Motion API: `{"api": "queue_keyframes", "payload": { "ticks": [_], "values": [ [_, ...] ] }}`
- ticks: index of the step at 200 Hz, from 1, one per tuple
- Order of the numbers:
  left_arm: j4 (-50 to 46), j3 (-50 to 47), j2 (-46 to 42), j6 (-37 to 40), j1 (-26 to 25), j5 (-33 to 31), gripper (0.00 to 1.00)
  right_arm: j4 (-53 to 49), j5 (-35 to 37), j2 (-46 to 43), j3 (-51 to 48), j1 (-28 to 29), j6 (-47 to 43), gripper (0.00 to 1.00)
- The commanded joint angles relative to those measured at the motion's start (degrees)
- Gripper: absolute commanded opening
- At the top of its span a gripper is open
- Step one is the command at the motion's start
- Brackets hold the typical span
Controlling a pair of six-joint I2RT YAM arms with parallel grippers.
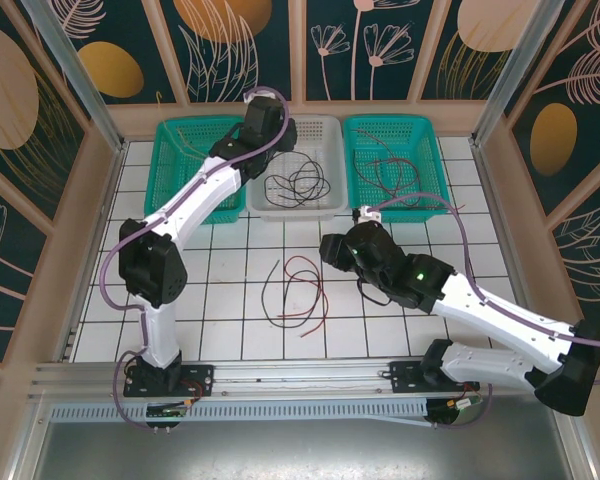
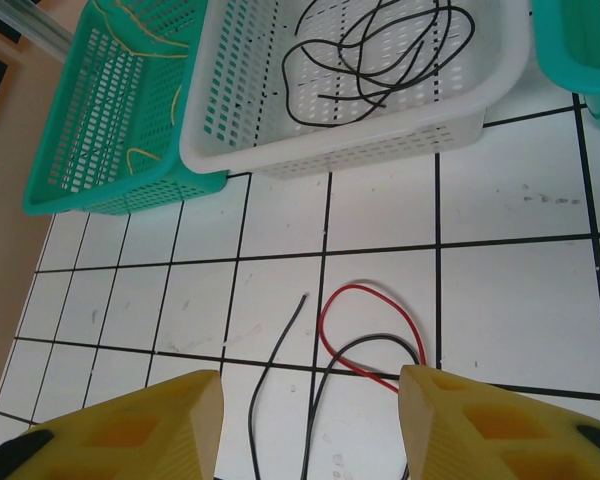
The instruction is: Untangle the cables
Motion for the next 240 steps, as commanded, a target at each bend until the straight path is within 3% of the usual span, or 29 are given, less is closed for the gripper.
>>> {"api": "queue_keyframes", "payload": {
  "ticks": [1, 54, 82, 126, 159, 187, 240],
  "values": [
    [0.76, -6.05, -7.4, -1.52, 0.14, 1.01, 0.51, -1.03, 2.33, -0.5, -1.29, 0.47, 1.4, 0.5],
    [4.54, -40.2, -33.58, -6.28, -0.47, 6.48, 0.47, 2.26, 0.62, 5.68, -0.81, 0.4, 0.1, 0.5],
    [2.24, -55.11, -41.34, -8.35, -2.92, 8.62, 0.42, 3.81, -0.65, 10.56, -0.29, -0.23, -0.55, 0.5],
    [2.78, -63.86, -36.63, -10.58, -9.88, 11.63, 0.43, 1.83, -0.92, 18.23, 3.42, -1.3, -0.46, 0.46],
    [2.75, -63.47, -29.38, -9.13, -12.25, 13.29, 0.41, 1.0, -0.47, 16.86, 2.33, -1.36, 0.44, 0.45],
    [1.52, -61.37, -24.27, -8.11, -15.41, 11.42, 0.39, 0.75, -0.23, 14.46, 0.45, -1.84, 1.45, 0.46],
    [-2.05, -60.22, -20.6, -8.2, -16.39, 5.03, 0.33, 0.74, -0.2, 12.96, -0.25, -2.53, 1.96, 0.46]
  ]
}}
